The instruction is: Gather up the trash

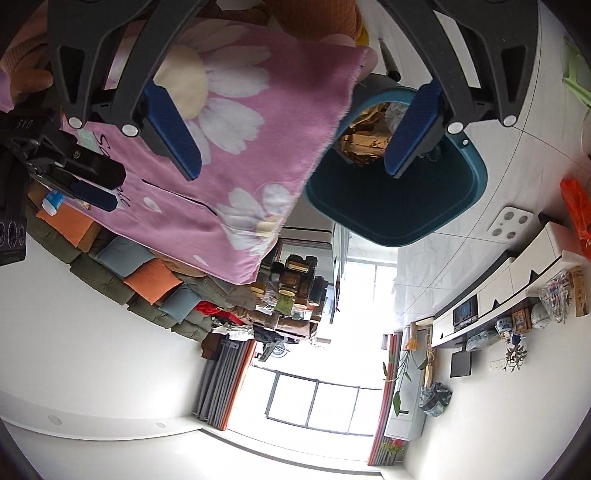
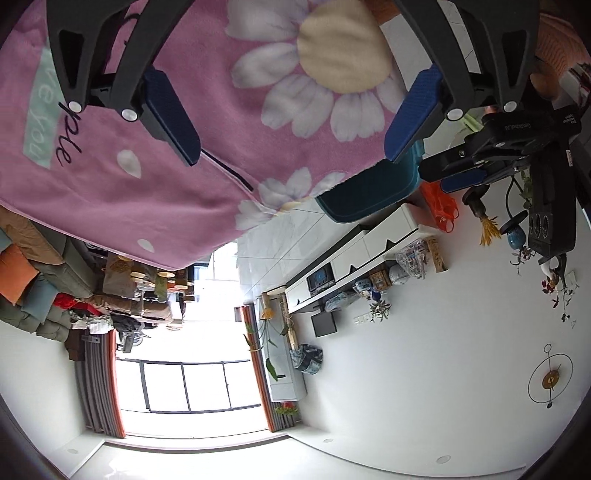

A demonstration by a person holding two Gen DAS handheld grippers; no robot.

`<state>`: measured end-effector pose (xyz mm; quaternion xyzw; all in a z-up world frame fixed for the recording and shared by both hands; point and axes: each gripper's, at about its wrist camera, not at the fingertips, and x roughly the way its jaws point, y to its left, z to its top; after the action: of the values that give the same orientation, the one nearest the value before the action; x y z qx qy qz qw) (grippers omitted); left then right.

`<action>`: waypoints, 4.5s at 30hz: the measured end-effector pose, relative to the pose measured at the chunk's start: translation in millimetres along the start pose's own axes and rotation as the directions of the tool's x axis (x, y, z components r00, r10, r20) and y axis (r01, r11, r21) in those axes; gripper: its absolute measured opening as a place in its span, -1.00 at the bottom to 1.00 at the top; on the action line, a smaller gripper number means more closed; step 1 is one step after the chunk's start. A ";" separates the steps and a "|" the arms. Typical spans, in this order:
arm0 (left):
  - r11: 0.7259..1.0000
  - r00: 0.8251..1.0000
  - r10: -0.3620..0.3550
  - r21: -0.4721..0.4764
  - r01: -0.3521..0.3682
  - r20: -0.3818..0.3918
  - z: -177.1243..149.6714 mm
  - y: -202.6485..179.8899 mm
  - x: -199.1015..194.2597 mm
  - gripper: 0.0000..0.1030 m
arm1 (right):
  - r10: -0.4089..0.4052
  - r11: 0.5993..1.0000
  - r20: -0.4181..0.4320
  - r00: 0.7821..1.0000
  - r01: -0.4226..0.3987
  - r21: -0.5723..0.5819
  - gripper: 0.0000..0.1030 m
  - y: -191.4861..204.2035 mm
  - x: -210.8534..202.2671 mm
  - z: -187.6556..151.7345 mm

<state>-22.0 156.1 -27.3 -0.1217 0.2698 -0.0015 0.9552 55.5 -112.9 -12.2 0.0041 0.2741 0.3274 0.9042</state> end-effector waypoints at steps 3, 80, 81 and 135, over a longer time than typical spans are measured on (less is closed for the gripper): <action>0.999 1.000 -0.015 0.033 0.014 0.026 -3.7 -28.0 -0.5 0.89 | -0.088 0.995 0.029 0.996 0.087 0.042 0.87 -16.9 -23.5 -14.1; 0.975 0.948 -0.038 0.220 -0.034 0.315 -17.7 -173.9 -2.7 0.89 | -0.570 0.821 0.336 0.750 0.502 0.272 0.87 -67.7 -156.7 -75.5; 0.975 0.948 -0.038 0.220 -0.034 0.316 -18.0 -174.2 -2.5 0.89 | -0.570 0.821 0.336 0.750 0.502 0.271 0.87 -67.8 -156.6 -75.3; 0.976 0.946 -0.027 0.215 -0.046 0.323 -15.2 -178.9 -0.6 0.89 | -0.571 0.821 0.341 0.747 0.504 0.270 0.87 -69.7 -159.1 -74.2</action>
<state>-19.1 -20.9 2.1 -0.0129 0.1083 -0.0067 0.9940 -41.4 -275.0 -9.8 0.0657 0.0945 0.0210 0.9931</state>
